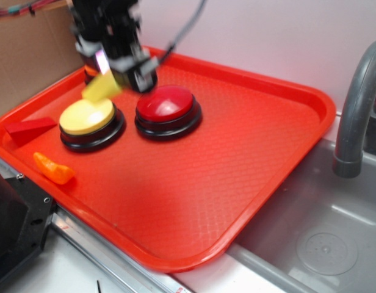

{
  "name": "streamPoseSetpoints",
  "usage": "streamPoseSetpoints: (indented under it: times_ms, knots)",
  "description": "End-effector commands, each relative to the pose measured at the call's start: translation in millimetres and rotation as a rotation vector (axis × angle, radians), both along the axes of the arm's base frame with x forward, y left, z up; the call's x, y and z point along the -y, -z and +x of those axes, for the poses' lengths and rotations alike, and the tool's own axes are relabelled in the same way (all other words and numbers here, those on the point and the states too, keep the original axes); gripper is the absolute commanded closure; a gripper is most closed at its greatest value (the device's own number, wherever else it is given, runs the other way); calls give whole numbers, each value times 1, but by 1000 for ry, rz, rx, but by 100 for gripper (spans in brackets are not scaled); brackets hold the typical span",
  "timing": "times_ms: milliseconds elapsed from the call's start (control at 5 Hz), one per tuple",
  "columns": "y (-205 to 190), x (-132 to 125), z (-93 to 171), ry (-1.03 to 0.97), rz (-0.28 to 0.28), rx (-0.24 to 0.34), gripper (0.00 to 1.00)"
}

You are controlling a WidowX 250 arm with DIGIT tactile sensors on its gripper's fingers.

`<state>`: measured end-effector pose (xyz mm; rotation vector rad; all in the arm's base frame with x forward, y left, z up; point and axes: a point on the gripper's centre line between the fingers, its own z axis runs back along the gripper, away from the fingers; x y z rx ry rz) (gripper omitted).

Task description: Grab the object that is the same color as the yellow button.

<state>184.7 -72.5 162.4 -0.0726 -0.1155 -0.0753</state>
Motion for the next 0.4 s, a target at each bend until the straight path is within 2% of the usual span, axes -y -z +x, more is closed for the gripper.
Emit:
streamPoseSetpoints:
  times_ms: [0, 200]
  knots:
    - [-47, -22, -2, -99, 38, 36, 100]
    - [-42, -22, 1, -116, 42, 23, 100]
